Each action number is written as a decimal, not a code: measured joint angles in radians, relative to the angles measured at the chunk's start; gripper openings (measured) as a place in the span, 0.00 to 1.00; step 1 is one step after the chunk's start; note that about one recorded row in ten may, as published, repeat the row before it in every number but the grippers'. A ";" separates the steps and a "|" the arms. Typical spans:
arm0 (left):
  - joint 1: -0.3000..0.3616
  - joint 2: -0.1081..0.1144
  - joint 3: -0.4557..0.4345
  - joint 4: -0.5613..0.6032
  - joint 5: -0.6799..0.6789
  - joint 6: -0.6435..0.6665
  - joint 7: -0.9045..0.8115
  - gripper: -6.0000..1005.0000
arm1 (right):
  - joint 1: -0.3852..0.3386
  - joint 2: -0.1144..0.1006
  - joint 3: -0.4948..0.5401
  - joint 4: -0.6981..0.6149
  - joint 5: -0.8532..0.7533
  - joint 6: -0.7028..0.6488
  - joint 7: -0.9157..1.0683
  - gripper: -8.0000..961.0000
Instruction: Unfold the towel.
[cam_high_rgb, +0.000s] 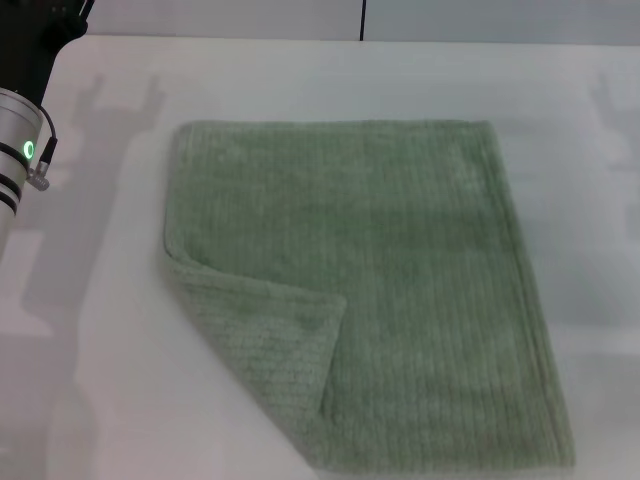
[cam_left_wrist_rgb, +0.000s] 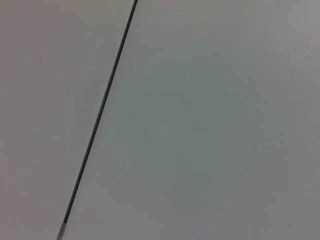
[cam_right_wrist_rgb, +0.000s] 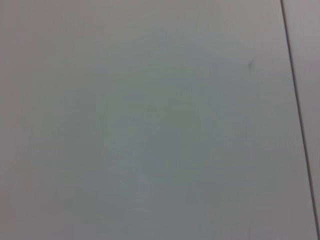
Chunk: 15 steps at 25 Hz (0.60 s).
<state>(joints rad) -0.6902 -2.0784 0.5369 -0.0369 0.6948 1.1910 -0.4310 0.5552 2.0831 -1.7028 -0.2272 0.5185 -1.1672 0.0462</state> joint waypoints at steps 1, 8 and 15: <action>0.000 0.000 0.000 0.000 0.000 0.000 0.000 0.81 | 0.000 0.000 -0.005 0.000 0.000 0.005 0.001 0.80; 0.002 0.000 0.000 0.000 0.000 0.002 0.000 0.81 | 0.012 0.000 -0.079 -0.004 0.000 0.058 0.011 0.80; 0.007 0.000 -0.005 0.005 0.000 0.002 0.000 0.81 | -0.002 0.003 -0.144 -0.038 0.000 0.063 0.014 0.63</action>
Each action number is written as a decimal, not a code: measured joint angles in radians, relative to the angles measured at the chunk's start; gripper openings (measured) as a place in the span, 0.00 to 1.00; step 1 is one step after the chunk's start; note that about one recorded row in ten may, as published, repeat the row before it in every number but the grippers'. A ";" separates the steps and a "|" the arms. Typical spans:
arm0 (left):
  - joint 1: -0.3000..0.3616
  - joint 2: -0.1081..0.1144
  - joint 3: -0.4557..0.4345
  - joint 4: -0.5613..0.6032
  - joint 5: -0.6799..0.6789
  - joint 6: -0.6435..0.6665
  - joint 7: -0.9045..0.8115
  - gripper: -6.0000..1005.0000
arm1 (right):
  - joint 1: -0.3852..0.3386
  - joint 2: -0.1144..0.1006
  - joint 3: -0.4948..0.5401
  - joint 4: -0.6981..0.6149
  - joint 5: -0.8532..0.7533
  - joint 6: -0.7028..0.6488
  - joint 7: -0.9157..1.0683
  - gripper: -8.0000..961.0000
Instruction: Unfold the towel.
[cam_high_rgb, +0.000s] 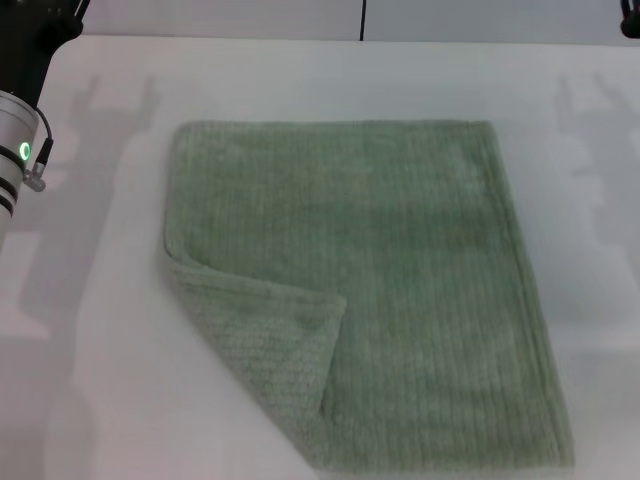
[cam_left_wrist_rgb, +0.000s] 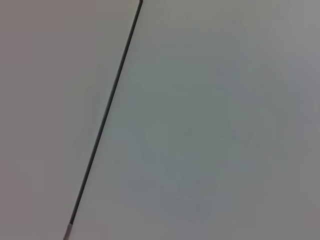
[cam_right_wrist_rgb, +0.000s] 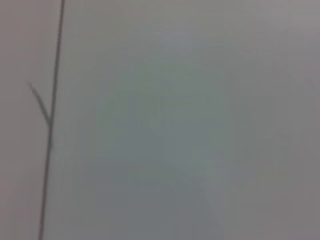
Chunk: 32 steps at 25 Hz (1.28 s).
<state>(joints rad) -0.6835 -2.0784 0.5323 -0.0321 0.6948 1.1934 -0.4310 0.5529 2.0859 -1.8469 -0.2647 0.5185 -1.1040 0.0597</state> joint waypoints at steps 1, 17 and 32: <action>0.000 0.000 -0.001 0.001 0.000 0.000 0.000 0.81 | 0.000 0.000 -0.010 -0.003 0.000 0.006 0.001 0.59; 0.005 0.005 -0.003 0.017 -0.009 -0.005 0.011 0.81 | -0.223 -0.007 0.097 -0.645 -0.328 0.731 0.002 0.07; 0.015 0.005 -0.006 0.018 -0.009 0.000 0.011 0.81 | -0.192 -0.012 0.139 -1.177 -0.343 1.644 0.005 0.01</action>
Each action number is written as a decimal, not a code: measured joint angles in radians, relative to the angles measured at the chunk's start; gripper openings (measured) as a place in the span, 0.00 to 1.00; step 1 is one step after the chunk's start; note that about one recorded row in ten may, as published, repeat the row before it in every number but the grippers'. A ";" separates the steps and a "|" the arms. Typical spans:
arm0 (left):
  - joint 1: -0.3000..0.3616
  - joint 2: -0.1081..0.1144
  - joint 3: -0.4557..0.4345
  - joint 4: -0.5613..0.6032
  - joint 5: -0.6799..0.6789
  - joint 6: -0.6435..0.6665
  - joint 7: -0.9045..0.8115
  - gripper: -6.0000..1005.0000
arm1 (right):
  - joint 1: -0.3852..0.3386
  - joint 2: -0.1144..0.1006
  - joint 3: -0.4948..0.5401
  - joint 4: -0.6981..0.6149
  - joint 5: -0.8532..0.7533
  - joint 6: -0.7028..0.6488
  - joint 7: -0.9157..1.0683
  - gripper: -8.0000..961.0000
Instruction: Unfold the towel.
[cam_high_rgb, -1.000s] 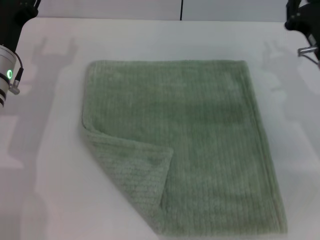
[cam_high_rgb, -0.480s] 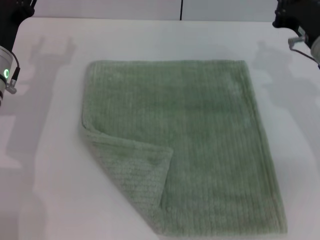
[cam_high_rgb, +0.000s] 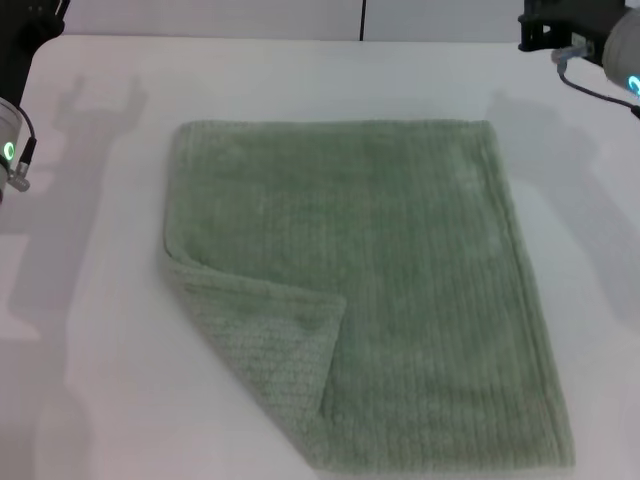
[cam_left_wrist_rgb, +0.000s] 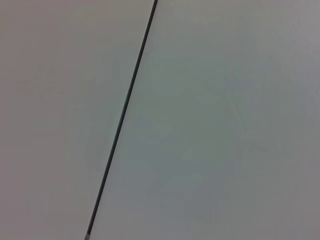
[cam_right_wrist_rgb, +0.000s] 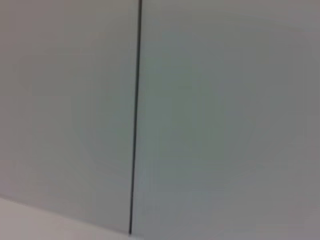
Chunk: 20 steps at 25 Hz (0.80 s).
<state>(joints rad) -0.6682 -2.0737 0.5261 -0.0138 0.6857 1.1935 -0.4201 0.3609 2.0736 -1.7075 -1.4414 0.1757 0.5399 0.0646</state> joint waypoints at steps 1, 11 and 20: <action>0.000 0.000 0.000 0.000 0.000 0.000 0.000 0.81 | 0.029 0.000 0.007 -0.021 0.001 0.094 0.001 0.01; 0.010 0.001 -0.002 0.017 -0.001 0.000 -0.010 0.81 | 0.207 -0.002 0.082 0.087 0.080 0.343 -0.122 0.02; 0.002 0.000 -0.002 0.023 -0.002 0.000 -0.010 0.81 | 0.359 -0.004 0.394 0.323 0.347 0.487 -0.440 0.01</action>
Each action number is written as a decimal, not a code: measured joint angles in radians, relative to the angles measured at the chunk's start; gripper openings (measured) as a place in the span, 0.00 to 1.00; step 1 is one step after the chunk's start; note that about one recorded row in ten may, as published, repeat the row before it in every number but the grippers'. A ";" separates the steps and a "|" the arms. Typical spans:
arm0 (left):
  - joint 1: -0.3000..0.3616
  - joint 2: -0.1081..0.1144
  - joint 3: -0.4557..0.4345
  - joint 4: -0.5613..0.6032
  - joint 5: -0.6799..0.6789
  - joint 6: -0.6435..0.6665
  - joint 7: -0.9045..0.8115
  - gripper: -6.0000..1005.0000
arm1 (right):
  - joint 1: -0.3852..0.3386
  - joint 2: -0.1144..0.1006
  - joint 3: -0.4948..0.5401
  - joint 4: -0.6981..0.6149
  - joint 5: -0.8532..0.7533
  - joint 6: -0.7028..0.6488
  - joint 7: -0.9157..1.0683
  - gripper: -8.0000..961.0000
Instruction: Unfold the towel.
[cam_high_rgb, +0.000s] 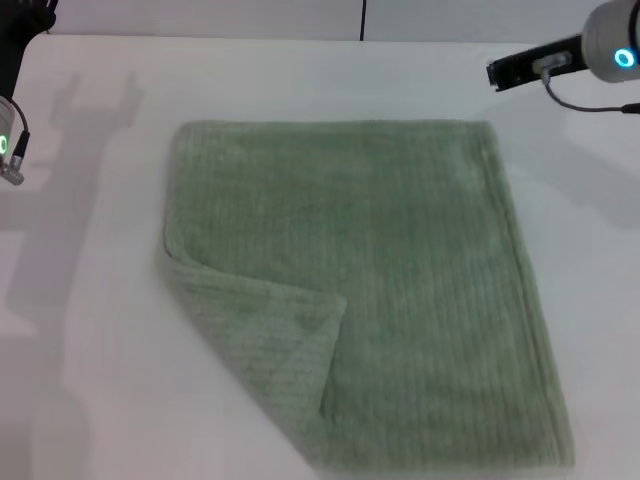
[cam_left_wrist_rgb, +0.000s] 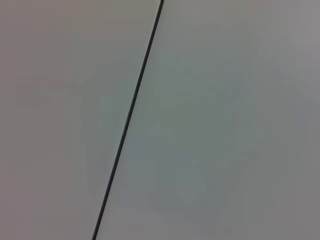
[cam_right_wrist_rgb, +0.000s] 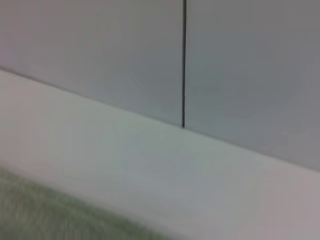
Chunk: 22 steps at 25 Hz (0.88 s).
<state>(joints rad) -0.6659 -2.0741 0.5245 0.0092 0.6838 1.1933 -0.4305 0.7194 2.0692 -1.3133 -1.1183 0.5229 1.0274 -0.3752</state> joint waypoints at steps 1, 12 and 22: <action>-0.001 0.000 0.000 0.000 0.000 0.000 0.000 0.81 | 0.034 -0.001 0.054 0.045 0.003 0.038 -0.052 0.01; -0.009 -0.003 -0.023 -0.008 0.001 0.011 0.002 0.81 | 0.168 -0.020 0.144 0.246 0.006 0.156 -0.195 0.01; -0.014 -0.003 -0.019 -0.009 0.009 0.012 0.001 0.81 | 0.220 -0.029 0.170 0.371 0.008 0.170 -0.281 0.01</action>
<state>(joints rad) -0.6796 -2.0770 0.5057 0.0000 0.6932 1.2056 -0.4293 0.9398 2.0402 -1.1435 -0.7468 0.5312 1.1972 -0.6560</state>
